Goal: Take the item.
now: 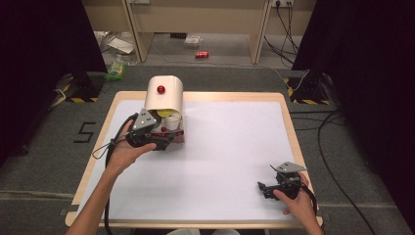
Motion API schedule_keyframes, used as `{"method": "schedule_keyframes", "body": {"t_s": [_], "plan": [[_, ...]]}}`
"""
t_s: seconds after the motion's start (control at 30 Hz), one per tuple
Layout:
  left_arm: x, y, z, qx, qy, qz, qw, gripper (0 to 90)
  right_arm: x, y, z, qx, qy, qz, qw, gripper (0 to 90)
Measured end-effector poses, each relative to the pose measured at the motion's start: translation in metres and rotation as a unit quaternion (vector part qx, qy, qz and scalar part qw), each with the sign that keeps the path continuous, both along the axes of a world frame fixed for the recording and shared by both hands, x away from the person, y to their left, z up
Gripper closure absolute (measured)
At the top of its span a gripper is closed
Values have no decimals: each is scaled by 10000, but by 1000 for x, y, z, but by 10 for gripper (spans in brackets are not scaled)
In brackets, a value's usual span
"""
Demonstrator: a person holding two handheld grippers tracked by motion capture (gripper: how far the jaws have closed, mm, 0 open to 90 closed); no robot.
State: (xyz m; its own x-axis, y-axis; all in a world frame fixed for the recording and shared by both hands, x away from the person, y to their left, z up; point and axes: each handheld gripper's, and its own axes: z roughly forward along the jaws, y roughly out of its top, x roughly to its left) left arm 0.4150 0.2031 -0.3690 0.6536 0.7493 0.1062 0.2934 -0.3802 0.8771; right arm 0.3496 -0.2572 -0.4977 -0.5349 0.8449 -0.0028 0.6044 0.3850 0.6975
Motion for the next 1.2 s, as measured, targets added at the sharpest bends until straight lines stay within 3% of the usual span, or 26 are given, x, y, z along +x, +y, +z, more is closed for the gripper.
{"method": "schedule_keyframes", "body": {"t_s": [0.23,0.5,0.7,1.2], "plan": [[2,-3,-1,156,-31,3,9999,148,0,0,0,1,3,-4,10000,1],[0,-2,-1,107,103,-26,9999,145,0,0,0,1,3,-3,10000,1],[-10,-4,-2,185,101,-59,9998,145,0,0,0,2,2,-4,10000,1],[-36,-1,-9,1,-19,-152,9999,152,0,0,0,0,1,-3,10000,1]]}}
